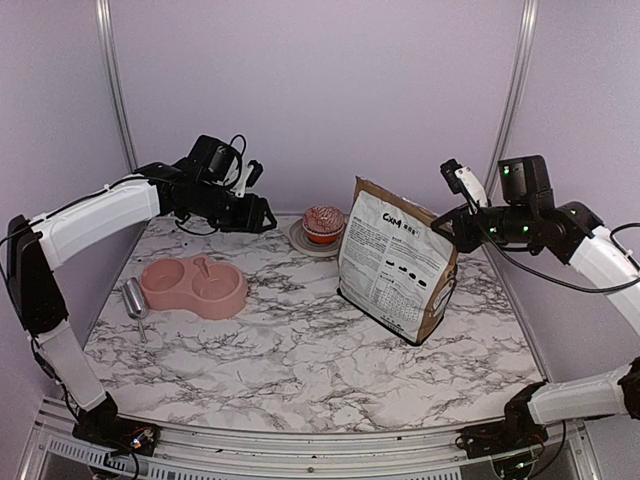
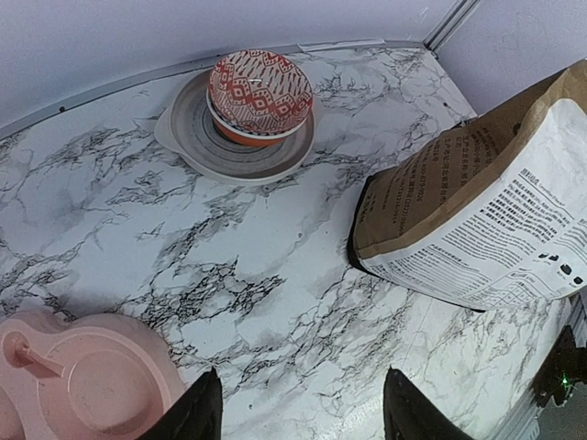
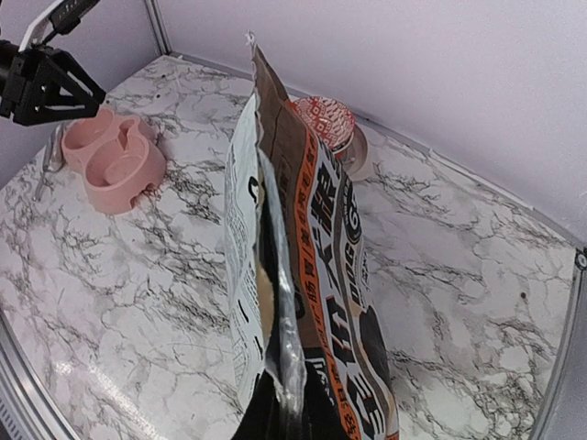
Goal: Serve the pet food
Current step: Adjust the seal on the pet food bag.
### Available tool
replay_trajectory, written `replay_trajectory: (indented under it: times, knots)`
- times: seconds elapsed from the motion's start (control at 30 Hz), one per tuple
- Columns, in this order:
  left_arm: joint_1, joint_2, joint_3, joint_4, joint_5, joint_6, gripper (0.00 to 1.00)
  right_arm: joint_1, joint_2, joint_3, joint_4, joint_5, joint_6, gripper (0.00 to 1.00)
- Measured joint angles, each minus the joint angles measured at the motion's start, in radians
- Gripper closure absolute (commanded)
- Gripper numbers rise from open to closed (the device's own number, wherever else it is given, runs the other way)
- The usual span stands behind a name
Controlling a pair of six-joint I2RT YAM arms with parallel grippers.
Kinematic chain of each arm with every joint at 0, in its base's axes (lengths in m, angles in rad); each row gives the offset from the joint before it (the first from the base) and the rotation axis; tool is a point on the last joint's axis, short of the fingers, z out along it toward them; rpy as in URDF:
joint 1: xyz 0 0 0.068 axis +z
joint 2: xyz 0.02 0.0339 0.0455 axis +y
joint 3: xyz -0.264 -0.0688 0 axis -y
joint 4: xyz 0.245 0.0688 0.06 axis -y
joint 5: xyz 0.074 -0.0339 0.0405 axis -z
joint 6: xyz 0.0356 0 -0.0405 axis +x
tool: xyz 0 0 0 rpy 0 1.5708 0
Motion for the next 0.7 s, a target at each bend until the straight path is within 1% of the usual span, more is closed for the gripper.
replay_trajectory:
  times: [0.37,0.57,0.7]
  knots:
    - [0.000,-0.027,-0.014,0.027,0.011,-0.005,0.40,0.000,0.030,0.038,-0.034,-0.049,0.012,1.00]
    - [0.000,-0.045,-0.035,0.057,0.010,-0.033,0.40,0.011,0.071,0.084,-0.054,-0.070,0.078,1.00]
    - [0.000,-0.048,-0.037,0.075,0.004,-0.059,0.41,0.041,0.107,0.118,-0.054,-0.077,0.145,1.00]
